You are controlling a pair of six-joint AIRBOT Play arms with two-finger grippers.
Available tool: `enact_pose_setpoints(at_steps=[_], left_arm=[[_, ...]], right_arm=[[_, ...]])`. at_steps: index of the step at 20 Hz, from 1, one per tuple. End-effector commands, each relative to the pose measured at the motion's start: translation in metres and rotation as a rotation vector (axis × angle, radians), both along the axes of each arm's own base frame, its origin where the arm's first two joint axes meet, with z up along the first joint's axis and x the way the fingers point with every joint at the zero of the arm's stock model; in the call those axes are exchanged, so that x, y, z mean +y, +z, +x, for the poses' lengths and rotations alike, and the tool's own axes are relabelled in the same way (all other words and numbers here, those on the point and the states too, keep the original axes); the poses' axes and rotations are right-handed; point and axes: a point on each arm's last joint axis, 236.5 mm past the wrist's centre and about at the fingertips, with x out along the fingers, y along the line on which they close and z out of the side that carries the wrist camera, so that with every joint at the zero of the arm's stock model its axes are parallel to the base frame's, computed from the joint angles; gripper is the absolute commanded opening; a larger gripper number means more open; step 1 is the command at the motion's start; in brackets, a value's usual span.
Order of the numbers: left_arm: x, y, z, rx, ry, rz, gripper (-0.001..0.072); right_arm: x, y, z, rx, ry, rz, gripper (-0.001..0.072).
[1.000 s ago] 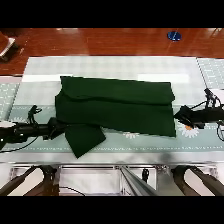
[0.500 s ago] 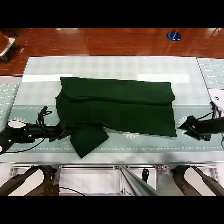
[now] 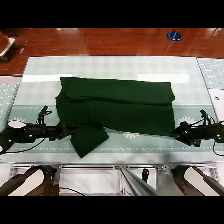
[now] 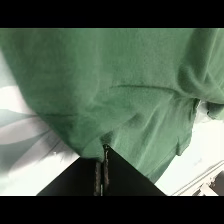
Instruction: Fold the shirts.
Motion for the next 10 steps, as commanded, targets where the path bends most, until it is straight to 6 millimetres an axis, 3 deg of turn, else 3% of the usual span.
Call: enact_pose_setpoints(at_steps=[1,3,5,6,10], left_arm=[[0.000,0.005,0.010,-0.022,0.029,-0.009,0.0027],[0.003,0.009,0.019,-0.044,0.029,-0.003,0.0027],[0.006,0.018,0.031,-0.078,0.030,0.004,0.0027],[0.008,0.024,0.041,-0.101,0.036,0.003,0.0027],[0.022,0.071,0.096,-0.256,0.036,0.034,0.0027]], right_arm=[[0.004,-0.003,0.033,-0.084,-0.099,0.056,0.0382],[0.003,-0.002,0.047,-0.114,-0.118,0.080,0.0271],[0.008,0.004,0.055,-0.146,-0.078,0.117,0.0082],[0.012,0.013,0.061,-0.193,-0.040,0.142,0.0021],[0.000,0.047,0.093,-0.301,0.019,0.120,0.0021]])
